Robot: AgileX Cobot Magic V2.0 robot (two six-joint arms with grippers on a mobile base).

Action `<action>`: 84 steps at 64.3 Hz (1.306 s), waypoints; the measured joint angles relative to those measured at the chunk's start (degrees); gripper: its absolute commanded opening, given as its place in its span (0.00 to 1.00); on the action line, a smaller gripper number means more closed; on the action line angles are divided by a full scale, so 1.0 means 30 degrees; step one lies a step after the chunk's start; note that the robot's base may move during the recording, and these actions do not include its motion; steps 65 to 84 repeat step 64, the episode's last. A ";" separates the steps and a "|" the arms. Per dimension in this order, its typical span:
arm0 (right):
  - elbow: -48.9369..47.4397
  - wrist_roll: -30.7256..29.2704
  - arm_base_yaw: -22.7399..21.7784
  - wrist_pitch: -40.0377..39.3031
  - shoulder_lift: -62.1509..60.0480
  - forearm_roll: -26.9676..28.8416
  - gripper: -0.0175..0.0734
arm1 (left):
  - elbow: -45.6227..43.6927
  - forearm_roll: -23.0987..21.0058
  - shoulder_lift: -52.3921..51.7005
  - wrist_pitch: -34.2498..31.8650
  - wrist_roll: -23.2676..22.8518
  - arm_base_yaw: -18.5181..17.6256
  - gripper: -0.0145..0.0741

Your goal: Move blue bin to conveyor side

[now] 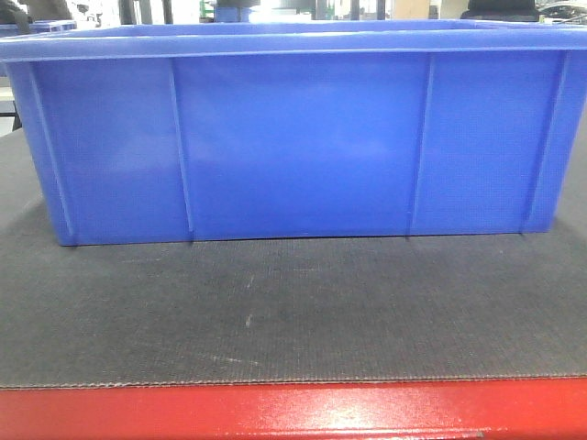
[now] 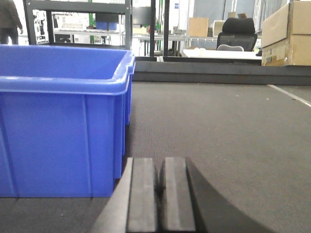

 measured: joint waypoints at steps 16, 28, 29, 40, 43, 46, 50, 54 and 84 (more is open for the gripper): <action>0.0049 0.0016 0.0000 -0.0116 0.0000 0.0000 0.14 | 0.0000 0.0000 0.0000 0.0000 0.0000 0.0000 0.15; 0.0049 0.0016 0.0000 -0.0150 0.0000 0.0000 0.14 | 0.0000 0.0000 0.0000 0.0000 0.0000 0.0000 0.15; 0.0049 0.0016 0.0000 -0.0150 0.0000 0.0000 0.14 | 0.0000 0.0000 0.0000 0.0000 0.0000 0.0000 0.15; 0.0049 0.0046 0.0000 -0.0150 0.0000 0.0000 0.14 | 0.0000 0.0000 0.0000 0.0000 0.0000 0.0000 0.15; 0.0049 0.0046 0.0000 -0.0150 0.0000 0.0000 0.14 | 0.0000 0.0000 0.0000 0.0000 0.0000 0.0000 0.15; 0.0049 0.0046 0.0000 -0.0150 0.0000 0.0000 0.14 | 0.0000 0.0000 0.0000 0.0000 0.0000 0.0000 0.15; 0.0049 0.0046 0.0000 -0.0150 0.0000 0.0000 0.14 | 0.0000 0.0000 0.0000 0.0000 0.0000 0.0000 0.15; 0.0049 0.0046 0.0000 -0.0150 0.0000 0.0000 0.14 | 0.0000 0.0000 0.0000 0.0000 0.0000 0.0000 0.15; 0.0049 0.0046 0.0000 -0.0150 -0.0042 0.0000 0.14 | 0.0000 0.0000 0.0000 0.0000 0.0000 0.0000 0.15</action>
